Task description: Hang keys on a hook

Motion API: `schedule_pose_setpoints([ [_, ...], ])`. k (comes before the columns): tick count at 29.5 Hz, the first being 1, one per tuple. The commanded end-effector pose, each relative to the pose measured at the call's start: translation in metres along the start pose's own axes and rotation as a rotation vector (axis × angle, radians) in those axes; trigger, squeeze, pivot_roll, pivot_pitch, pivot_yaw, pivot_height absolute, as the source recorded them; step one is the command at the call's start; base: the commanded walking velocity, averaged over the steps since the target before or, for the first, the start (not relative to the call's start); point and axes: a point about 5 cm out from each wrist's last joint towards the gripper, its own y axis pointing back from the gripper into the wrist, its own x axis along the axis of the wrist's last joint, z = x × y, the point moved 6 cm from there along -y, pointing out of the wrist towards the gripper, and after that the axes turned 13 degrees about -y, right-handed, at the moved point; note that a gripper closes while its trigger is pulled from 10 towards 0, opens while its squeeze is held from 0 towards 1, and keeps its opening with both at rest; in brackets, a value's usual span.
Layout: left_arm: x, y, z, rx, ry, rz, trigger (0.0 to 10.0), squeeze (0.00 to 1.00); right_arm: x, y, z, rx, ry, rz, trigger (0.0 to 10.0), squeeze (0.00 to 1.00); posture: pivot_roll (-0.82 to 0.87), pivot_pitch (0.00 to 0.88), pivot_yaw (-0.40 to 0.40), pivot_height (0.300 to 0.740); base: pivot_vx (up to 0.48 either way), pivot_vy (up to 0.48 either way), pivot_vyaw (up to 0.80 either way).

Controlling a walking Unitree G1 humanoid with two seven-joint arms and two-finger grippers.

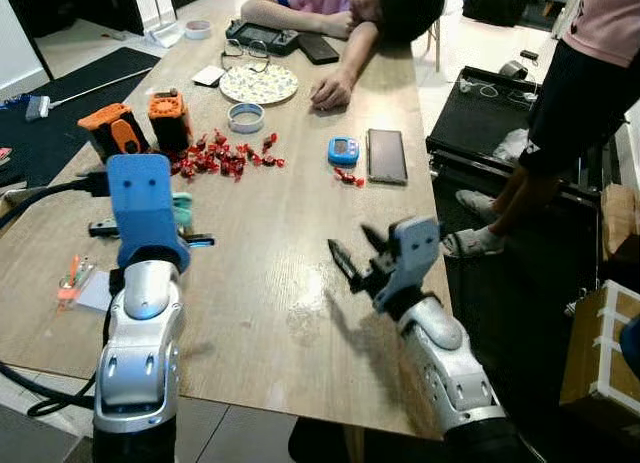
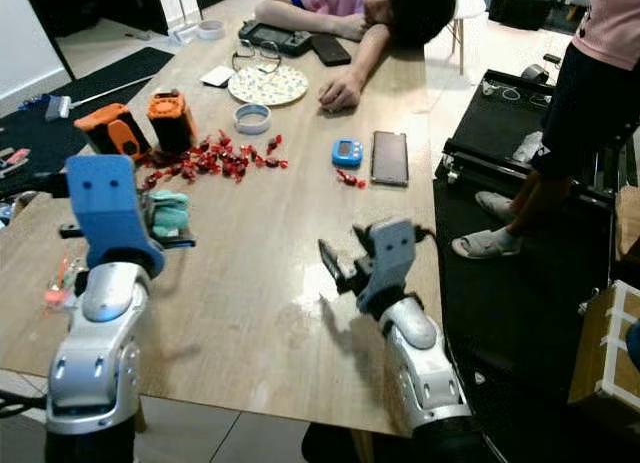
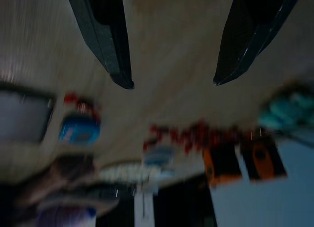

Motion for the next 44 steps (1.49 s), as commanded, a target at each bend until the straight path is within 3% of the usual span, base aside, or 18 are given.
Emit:
schedule_pose_setpoints([
  [1,-0.001,0.003,-0.010,0.028,-0.008,0.004,10.0,0.00,0.008,0.003,0.003,-0.023,-0.016,0.036,10.0,0.00,0.13,0.175,-0.010,0.740,0.000,0.000,0.00],
  [5,-0.005,0.003,-0.013,0.040,0.081,-0.028,10.0,0.00,0.021,0.001,0.002,-0.048,-0.027,0.101,10.0,0.00,0.14,0.154,-0.004,0.740,0.000,0.000,0.00],
  [8,0.005,0.002,-0.012,0.046,0.231,-0.002,10.0,0.00,0.028,0.001,0.001,-0.074,-0.025,0.141,10.0,0.00,0.15,0.128,-0.004,0.740,0.000,0.000,0.00],
  [12,0.016,-0.002,-0.009,0.032,0.261,0.042,10.0,0.00,0.032,0.000,0.000,-0.088,-0.019,0.165,10.0,0.00,0.15,0.117,-0.006,0.740,0.000,0.000,0.00],
  [21,0.015,-0.009,-0.003,0.036,0.216,0.062,10.0,0.00,0.038,-0.001,0.000,-0.103,0.000,0.187,10.0,0.00,0.13,0.093,-0.014,0.740,0.000,0.000,0.00],
  [26,0.009,-0.014,0.006,0.015,0.056,0.100,10.0,0.00,0.034,0.000,0.002,-0.113,0.006,0.180,10.0,0.00,0.13,0.098,-0.014,0.740,0.000,0.000,0.00],
  [29,0.006,-0.015,0.006,0.011,0.041,0.098,10.0,0.00,0.033,0.000,0.002,-0.117,0.006,0.177,10.0,0.00,0.13,0.099,-0.014,0.740,0.000,0.000,0.00],
  [37,0.003,-0.009,0.012,-0.037,-0.043,0.146,10.0,0.00,0.027,0.003,-0.002,-0.112,0.007,0.170,10.0,0.00,0.14,0.102,-0.010,0.740,0.000,0.000,0.00],
  [38,0.003,-0.002,0.020,-0.091,-0.067,0.173,10.0,0.00,0.025,0.005,-0.002,-0.108,0.015,0.160,10.0,0.00,0.15,0.108,-0.011,0.740,0.000,0.000,0.00],
  [44,-0.002,0.007,0.030,-0.135,-0.055,0.168,10.0,0.00,0.023,0.009,0.002,-0.114,0.028,0.149,10.0,0.00,0.14,0.108,-0.010,0.740,0.000,0.000,0.00],
])
